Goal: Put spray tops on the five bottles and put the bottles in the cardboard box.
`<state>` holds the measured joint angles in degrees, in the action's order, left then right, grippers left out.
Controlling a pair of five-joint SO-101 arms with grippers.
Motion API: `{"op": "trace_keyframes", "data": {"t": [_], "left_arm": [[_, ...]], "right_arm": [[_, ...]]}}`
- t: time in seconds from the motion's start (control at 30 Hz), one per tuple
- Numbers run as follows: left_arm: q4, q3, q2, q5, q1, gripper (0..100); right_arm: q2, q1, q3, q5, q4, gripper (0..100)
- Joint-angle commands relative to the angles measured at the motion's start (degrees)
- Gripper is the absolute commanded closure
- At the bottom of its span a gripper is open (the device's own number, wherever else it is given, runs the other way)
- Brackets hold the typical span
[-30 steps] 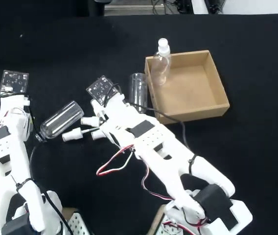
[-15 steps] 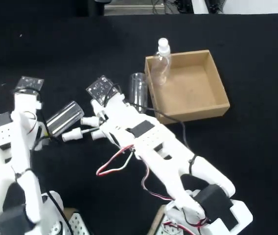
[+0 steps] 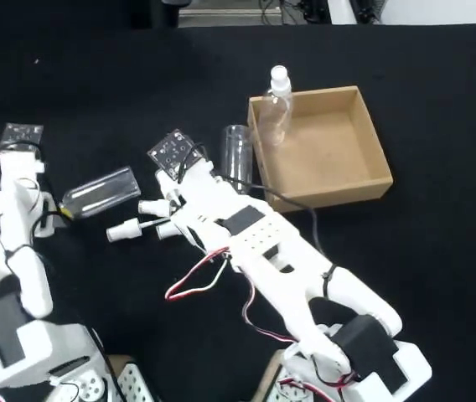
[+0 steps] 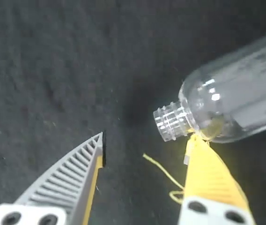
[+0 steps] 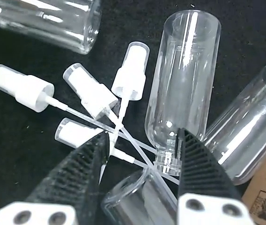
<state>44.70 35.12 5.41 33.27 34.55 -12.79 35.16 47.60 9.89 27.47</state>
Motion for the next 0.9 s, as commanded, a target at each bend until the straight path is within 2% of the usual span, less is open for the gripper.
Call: {"op": "trace_keyframes", "data": {"t": [0.0,0.27,0.47,0.67,0.87], "left_arm": [[-1.8,-6.8,-1.6,-3.0,0.2,72],[-1.5,-19.2,-10.9,-22.3,-2.2,72],[-0.6,-23.1,-14.3,-33.9,-2.7,72],[12.7,-29.6,-10.5,-40.7,0.1,72],[25.6,-33.7,-10.0,-42.1,-6.3,72]], "right_arm": [[-2.8,0.7,-0.5,0.5,-1.8,79.7],[-2.8,0.7,-0.6,0.5,-1.8,79.7],[-2.9,0.6,-0.5,0.5,-1.8,79.7],[-2.9,0.6,-0.6,0.5,-1.8,79.7],[-2.8,0.6,-0.6,0.5,-1.8,79.7]]}}
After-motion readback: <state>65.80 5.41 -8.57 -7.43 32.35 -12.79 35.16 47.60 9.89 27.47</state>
